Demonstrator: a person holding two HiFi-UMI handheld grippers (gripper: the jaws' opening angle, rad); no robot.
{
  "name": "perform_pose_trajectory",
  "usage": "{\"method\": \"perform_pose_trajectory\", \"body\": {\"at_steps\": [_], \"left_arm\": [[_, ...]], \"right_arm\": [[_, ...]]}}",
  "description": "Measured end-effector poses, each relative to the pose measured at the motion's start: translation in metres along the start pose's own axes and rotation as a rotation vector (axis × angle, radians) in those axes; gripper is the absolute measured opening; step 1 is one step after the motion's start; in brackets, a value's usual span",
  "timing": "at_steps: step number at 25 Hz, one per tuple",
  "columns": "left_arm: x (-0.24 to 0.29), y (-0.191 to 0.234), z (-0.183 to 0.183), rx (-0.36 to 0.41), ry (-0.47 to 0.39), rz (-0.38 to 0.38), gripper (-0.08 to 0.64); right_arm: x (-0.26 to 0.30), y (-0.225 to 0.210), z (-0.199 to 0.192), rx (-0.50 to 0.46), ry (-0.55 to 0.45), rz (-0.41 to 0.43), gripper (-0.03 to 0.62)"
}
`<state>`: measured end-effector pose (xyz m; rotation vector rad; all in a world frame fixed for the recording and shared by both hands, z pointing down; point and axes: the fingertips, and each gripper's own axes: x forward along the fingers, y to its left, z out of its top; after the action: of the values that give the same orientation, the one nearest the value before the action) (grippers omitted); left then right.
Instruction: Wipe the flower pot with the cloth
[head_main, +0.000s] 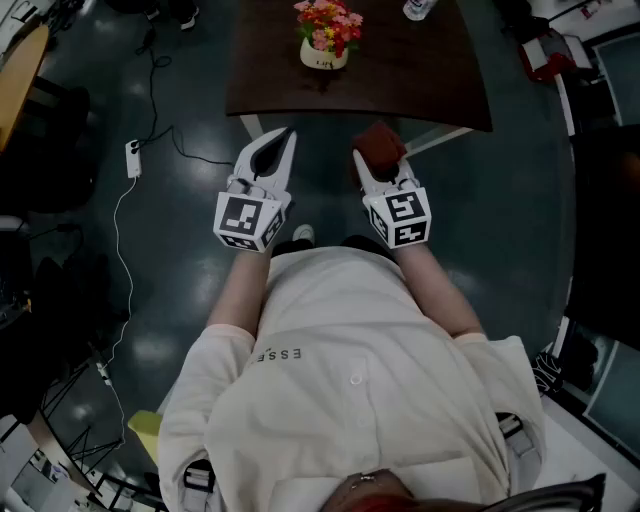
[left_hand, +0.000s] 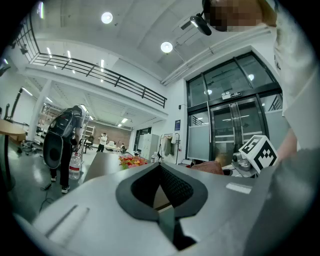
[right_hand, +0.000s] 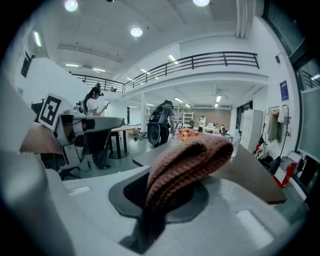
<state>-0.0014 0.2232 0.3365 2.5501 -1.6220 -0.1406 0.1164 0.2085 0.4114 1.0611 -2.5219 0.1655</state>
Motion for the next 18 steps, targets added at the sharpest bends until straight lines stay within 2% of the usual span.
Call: {"method": "perform_pose_trajectory", "body": {"at_steps": [6, 11, 18], "left_arm": [[-0.001, 0.006, 0.001, -0.005, -0.007, 0.003, 0.014], [-0.003, 0.013, 0.001, -0.008, -0.011, -0.004, 0.014], [0.004, 0.029, -0.01, -0.033, 0.024, -0.01, 0.014]], "right_arm": [[0.002, 0.002, 0.002, -0.003, 0.002, -0.003, 0.044], [0.005, -0.001, 0.001, 0.029, -0.001, -0.047, 0.045], [0.013, -0.008, -0.004, 0.068, 0.016, -0.083, 0.046]]}}
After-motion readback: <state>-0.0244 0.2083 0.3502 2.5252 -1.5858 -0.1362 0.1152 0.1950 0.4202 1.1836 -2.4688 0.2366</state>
